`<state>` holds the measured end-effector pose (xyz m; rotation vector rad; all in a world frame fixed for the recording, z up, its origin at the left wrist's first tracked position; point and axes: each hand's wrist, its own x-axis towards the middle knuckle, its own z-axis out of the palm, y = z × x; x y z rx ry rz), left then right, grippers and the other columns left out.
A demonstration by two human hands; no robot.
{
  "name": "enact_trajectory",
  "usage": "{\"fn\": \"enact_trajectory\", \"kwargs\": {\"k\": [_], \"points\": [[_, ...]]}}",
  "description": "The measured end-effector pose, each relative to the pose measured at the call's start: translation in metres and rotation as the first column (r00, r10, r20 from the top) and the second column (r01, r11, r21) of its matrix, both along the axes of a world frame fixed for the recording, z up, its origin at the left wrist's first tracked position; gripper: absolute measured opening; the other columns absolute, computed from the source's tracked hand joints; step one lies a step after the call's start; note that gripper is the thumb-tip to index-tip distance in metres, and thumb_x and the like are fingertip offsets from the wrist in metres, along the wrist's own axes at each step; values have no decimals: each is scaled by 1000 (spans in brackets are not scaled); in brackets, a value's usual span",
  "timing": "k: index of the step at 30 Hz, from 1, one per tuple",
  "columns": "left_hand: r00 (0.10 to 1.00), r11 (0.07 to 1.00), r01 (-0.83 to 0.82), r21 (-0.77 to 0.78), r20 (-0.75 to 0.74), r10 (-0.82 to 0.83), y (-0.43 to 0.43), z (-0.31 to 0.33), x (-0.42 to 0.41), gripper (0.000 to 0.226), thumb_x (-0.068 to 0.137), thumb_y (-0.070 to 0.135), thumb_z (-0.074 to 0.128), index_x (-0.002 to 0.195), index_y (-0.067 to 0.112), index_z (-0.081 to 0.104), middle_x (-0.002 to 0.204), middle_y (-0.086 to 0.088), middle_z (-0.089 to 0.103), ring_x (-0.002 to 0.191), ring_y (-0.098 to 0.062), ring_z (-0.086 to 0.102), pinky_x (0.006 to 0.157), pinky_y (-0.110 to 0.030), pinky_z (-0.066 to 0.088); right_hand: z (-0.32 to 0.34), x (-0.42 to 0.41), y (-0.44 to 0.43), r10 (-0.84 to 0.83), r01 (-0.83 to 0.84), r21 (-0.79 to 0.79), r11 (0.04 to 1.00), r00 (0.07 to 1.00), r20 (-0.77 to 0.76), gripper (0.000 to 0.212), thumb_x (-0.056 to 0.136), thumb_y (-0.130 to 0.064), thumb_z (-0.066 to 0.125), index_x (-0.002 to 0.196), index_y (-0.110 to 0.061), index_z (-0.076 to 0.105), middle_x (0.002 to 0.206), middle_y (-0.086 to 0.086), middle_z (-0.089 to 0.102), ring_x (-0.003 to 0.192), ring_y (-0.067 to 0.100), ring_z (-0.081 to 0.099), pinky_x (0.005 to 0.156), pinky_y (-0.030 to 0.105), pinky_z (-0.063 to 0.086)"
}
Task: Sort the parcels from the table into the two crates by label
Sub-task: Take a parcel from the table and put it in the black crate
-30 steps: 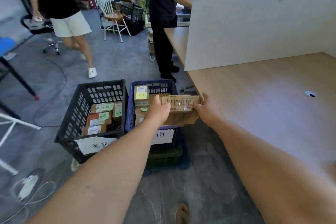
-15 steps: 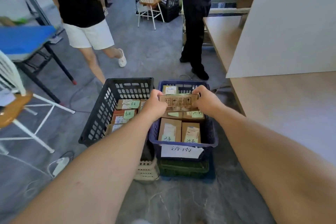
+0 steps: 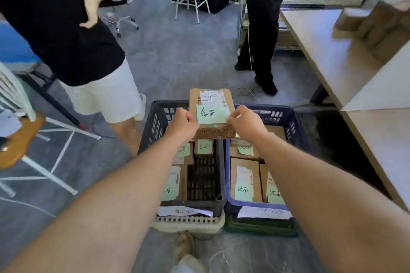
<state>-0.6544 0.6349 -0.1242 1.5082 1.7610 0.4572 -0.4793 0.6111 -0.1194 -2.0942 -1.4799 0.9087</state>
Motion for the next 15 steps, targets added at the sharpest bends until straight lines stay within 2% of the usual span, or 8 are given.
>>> {"fn": "enact_trajectory", "kwargs": {"k": [3,4,6,8,12,15], "points": [[998,997,62,-40,24,-61,27,-19,-29,57,91,20,65,138,21,34,130,-3,55,106,-21,57,89,-42,52,-24,-32,28,8,-8,-62,998,1000,-1,39,95,-15,52,133,-22,44,110,10,61,94,28,62,79,43,56],[996,995,88,-47,9,-88,33,-27,-36,71,90,23,67,148,22,25,137,-3,53,113,-23,57,93,-42,50,-34,-41,34,20,-20,-77,997,1000,7,48,96,-12,50,141,-24,38,109,11,61,93,29,62,79,44,56],[991,989,133,-59,-17,-134,44,-45,-48,89,90,28,67,155,29,6,143,-1,51,123,-26,54,99,-45,47,-55,-53,42,52,-49,-101,994,998,27,58,96,-7,45,148,-27,28,106,12,62,93,29,61,77,43,55],[986,984,162,-75,-20,-163,52,-66,-56,93,89,27,69,155,32,3,142,1,52,122,-24,54,98,-47,48,-75,-60,46,73,-66,-134,989,996,49,62,96,-6,42,150,-30,25,107,12,62,92,27,59,73,38,52],[974,969,214,-121,-50,-221,57,-109,-65,88,89,22,65,153,42,7,137,4,55,110,-21,60,90,-44,53,-114,-66,53,111,-90,-209,974,990,89,62,97,-13,44,150,-36,22,121,14,59,92,27,61,77,38,54],[977,965,204,-167,-27,-212,61,-138,-70,88,91,19,62,154,40,4,140,5,52,112,-21,58,92,-43,52,-138,-68,63,162,-128,-254,959,980,120,65,97,-14,46,152,-36,18,122,14,52,90,26,59,76,36,53]]}}
